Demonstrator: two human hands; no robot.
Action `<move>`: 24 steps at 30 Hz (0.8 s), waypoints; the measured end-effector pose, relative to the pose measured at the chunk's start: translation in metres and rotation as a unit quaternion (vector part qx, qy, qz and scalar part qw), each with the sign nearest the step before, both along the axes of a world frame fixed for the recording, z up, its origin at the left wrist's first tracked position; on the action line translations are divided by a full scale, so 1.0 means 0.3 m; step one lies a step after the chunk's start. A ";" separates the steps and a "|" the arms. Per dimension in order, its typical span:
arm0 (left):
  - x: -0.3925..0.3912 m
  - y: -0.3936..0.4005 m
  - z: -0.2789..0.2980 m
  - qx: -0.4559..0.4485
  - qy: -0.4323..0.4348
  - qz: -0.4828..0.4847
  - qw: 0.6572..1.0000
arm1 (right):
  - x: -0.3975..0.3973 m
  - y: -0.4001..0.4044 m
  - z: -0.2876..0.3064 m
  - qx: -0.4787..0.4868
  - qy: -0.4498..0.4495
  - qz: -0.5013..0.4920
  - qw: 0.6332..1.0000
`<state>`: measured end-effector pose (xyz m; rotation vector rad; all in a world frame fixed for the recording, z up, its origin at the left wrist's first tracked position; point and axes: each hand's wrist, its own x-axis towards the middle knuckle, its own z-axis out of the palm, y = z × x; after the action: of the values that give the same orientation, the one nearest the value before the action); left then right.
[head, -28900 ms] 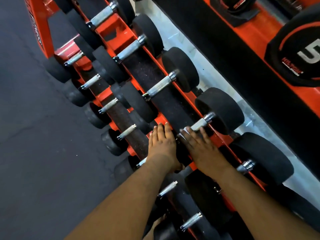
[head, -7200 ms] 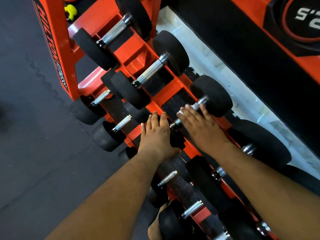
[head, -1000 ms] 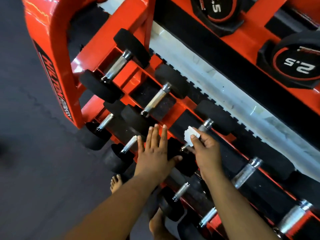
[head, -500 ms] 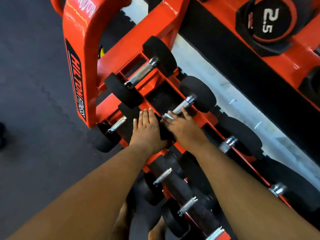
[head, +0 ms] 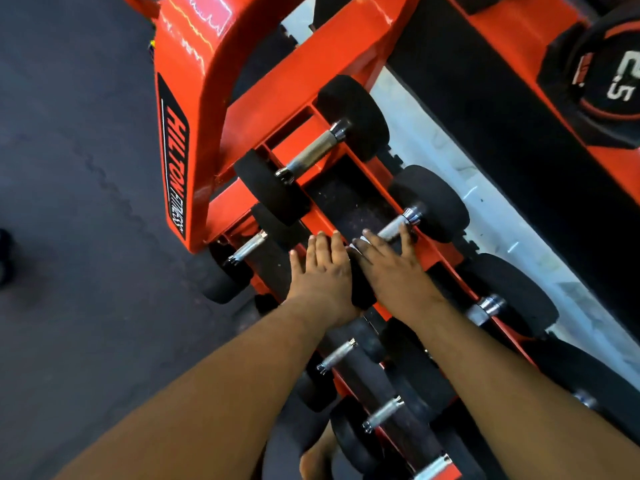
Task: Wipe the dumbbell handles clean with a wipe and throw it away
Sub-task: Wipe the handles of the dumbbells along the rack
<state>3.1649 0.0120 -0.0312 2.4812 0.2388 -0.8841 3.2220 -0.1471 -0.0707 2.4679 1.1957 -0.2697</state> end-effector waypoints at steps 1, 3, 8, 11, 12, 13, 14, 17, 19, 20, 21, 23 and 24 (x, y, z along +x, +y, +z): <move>0.001 0.008 0.000 -0.001 0.001 0.000 1.000 | -0.015 -0.006 0.002 0.010 -0.001 0.004 1.000; 0.000 -0.001 0.003 0.008 0.002 -0.009 1.000 | -0.049 -0.061 0.025 0.023 -0.010 0.024 0.999; -0.008 -0.001 0.003 0.017 0.000 -0.014 1.000 | 0.007 -0.014 -0.003 0.018 -0.015 0.034 0.999; -0.009 0.003 0.008 0.008 -0.004 -0.011 1.000 | 0.037 0.006 -0.012 0.022 -0.014 0.044 0.999; -0.013 0.003 0.008 0.007 -0.006 -0.010 1.000 | 0.026 -0.014 0.001 0.022 -0.012 0.050 0.998; -0.015 0.005 0.008 0.008 -0.008 -0.010 1.000 | 0.010 -0.042 0.011 0.020 -0.011 0.058 0.998; -0.016 0.003 0.007 0.007 -0.009 -0.010 1.000 | -0.005 -0.068 0.022 0.006 -0.012 0.064 0.998; -0.017 0.000 -0.003 0.002 -0.012 -0.007 1.000 | 0.008 -0.060 0.026 -0.018 -0.017 0.062 0.998; -0.016 0.003 -0.003 -0.001 -0.015 -0.002 1.000 | 0.049 0.001 -0.002 0.009 -0.005 0.050 0.999; -0.017 0.004 -0.001 -0.003 -0.015 0.000 1.000 | 0.065 0.032 -0.012 0.013 0.007 0.048 0.999; -0.015 0.007 0.001 -0.004 -0.015 0.001 1.000 | 0.077 0.050 -0.016 0.016 0.014 0.049 0.999; -0.017 0.006 0.002 -0.004 -0.015 0.000 1.000 | 0.067 0.031 -0.001 0.031 0.010 0.053 0.998; -0.018 0.006 -0.001 -0.004 -0.016 0.002 1.000 | 0.052 0.001 0.011 0.035 0.007 0.055 0.998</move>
<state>3.1597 0.0139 -0.0314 2.4851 0.2289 -0.8415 3.2376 -0.1469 -0.0676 2.4519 1.3617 -0.2181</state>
